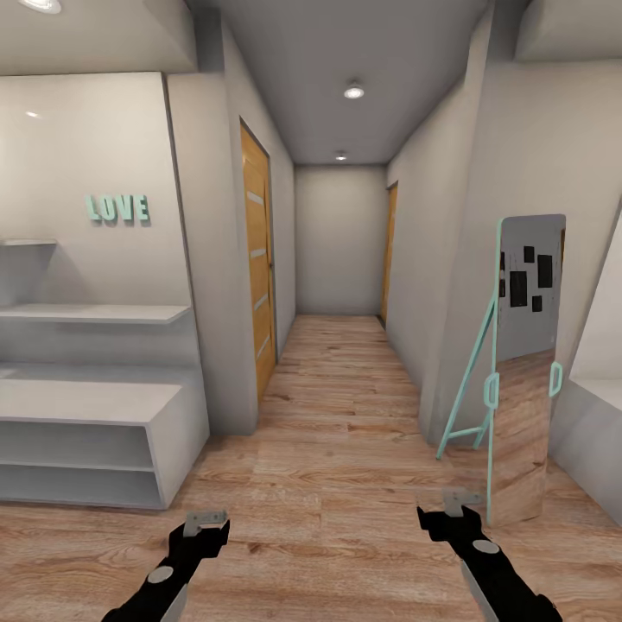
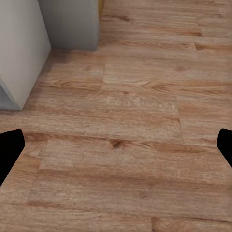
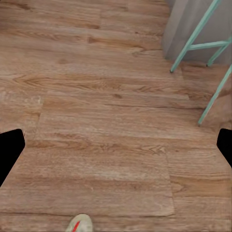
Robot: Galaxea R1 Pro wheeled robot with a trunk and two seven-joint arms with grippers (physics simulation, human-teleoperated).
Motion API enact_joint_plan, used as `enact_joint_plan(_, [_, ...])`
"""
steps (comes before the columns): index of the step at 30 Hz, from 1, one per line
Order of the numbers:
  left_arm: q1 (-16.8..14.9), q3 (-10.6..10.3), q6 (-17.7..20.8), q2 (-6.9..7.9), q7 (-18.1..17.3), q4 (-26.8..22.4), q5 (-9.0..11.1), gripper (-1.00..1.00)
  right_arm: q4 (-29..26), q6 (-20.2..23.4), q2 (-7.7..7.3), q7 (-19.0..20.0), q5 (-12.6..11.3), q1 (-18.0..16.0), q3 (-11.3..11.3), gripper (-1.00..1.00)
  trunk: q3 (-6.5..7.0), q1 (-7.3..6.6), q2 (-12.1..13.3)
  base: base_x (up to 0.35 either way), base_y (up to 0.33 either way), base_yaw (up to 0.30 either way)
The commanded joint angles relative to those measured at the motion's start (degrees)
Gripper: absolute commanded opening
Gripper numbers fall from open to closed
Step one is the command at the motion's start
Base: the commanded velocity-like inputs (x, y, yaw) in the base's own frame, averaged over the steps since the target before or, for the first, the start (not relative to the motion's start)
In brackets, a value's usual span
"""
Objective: Pick up the two gym shoes and the two sandals from the corridor floor and place them onto the hallstand (shoe rack) in the corridor, making sure they are on the rack and not on the floor. Arrange them so the two gym shoes are next to each other and the two sandals are next to each other.
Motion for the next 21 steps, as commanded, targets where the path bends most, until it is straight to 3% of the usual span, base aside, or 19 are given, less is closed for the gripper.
enact_joint_plan(1, [-0.1,0.1,-0.4,-0.02,0.0,0.2,0.1,1.00,0.3,0.3,-0.01,-0.1,0.0,0.0,0.0,1.00,-0.06,0.00,0.0,0.000,0.000,0.000])
enact_joint_plan(21, [-0.1,0.0,-1.2,-0.03,-0.1,0.6,0.1,1.00,2.6,0.2,0.02,0.0,0.0,0.0,0.2,1.00,-0.06,0.00,0.0,0.000,0.000,0.000])
